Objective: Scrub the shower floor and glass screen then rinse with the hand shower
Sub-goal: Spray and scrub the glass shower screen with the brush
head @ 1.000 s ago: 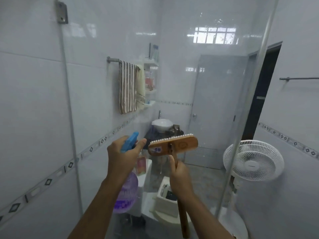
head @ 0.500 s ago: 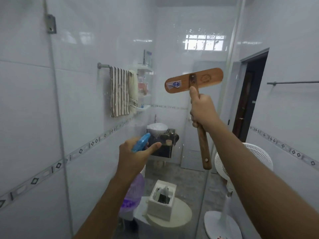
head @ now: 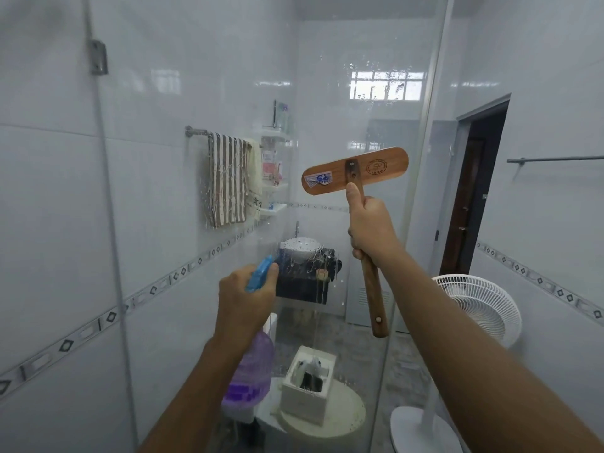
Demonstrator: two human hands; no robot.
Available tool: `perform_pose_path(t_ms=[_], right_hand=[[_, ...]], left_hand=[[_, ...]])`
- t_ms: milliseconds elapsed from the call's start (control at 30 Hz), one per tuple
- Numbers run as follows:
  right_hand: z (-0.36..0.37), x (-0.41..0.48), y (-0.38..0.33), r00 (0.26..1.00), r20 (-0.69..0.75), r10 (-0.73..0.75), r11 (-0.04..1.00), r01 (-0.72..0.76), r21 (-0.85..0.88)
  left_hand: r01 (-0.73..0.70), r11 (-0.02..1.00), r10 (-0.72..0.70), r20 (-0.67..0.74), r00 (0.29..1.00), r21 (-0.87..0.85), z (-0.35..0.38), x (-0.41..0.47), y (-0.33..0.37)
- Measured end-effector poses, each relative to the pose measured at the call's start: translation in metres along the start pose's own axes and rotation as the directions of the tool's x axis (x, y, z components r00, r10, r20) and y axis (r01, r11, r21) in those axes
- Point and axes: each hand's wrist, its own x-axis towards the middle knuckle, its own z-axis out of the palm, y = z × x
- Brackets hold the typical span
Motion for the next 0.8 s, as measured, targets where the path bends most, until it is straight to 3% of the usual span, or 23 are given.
perform_pose_path(t_ms=[100,333,500,700,800], right_hand=[[0.0,0.001,0.001,1.0,0.004,-0.001,1.0,0.001,0.0],[0.004,0.001,0.001,1.0,0.017,-0.012,1.0,0.012,0.009],[0.009,0.0,0.002,0.999,0.045,-0.015,0.999,0.014,0.031],[0.017,-0.001,0.004,0.998,0.051,-0.044,0.999,0.044,0.012],[0.021,-0.003,0.005,0.998,0.038,-0.05,0.999,0.049,0.016]], left_hand=[[0.053,0.999,-0.053,-0.019,0.998,0.013,0.001,-0.004,0.0],[-0.015,0.998,0.016,-0.022,1.0,0.059,0.0,-0.006,0.002],[0.04,0.999,-0.04,-0.027,0.999,-0.01,-0.001,-0.004,0.002],[-0.061,0.998,0.06,-0.011,0.998,-0.032,0.002,-0.003,0.008],[-0.039,0.998,0.036,-0.045,0.998,-0.055,0.002,-0.002,0.005]])
